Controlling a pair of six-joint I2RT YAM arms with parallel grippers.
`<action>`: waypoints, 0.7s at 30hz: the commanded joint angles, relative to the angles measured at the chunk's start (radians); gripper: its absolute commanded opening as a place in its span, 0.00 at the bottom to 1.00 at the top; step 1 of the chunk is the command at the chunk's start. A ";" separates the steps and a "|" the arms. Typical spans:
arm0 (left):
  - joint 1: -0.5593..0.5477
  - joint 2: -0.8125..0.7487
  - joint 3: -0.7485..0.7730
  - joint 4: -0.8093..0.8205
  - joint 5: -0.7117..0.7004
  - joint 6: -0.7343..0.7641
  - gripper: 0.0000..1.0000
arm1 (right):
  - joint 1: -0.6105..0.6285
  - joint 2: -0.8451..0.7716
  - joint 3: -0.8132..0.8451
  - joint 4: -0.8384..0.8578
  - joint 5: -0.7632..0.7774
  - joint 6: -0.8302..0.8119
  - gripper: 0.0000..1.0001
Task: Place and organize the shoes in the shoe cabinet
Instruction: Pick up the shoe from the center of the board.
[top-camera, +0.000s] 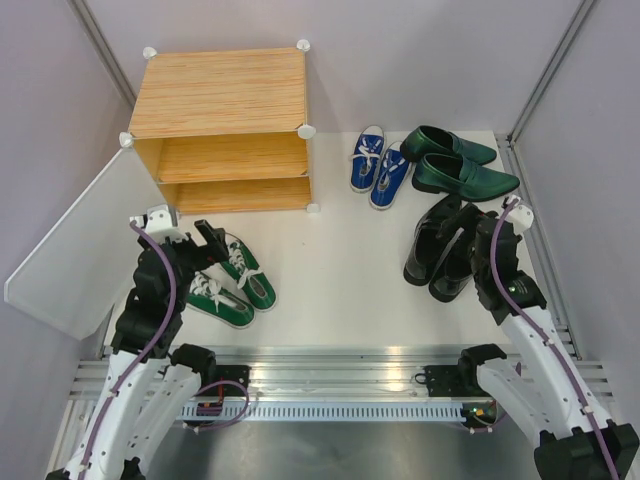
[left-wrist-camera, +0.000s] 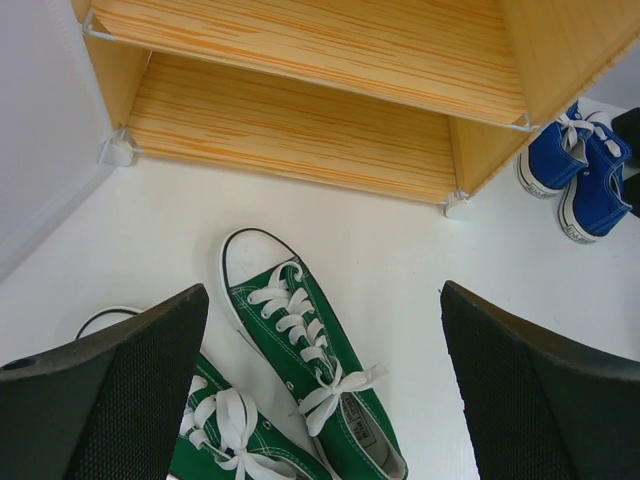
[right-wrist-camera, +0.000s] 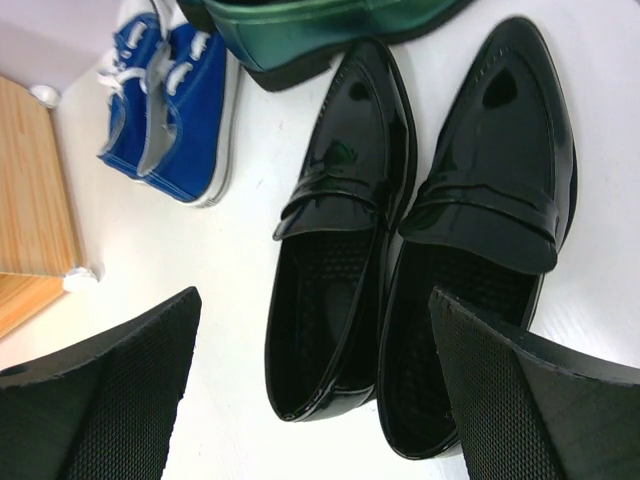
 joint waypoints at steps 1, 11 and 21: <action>0.006 0.004 0.040 0.012 0.042 0.005 0.99 | -0.001 0.017 0.041 -0.018 0.022 0.097 0.98; 0.007 -0.001 0.042 0.014 0.030 0.020 1.00 | -0.004 0.001 0.026 -0.008 -0.067 -0.063 0.98; 0.007 0.025 0.100 0.012 0.159 -0.001 1.00 | -0.002 -0.043 0.016 0.017 -0.235 -0.137 0.98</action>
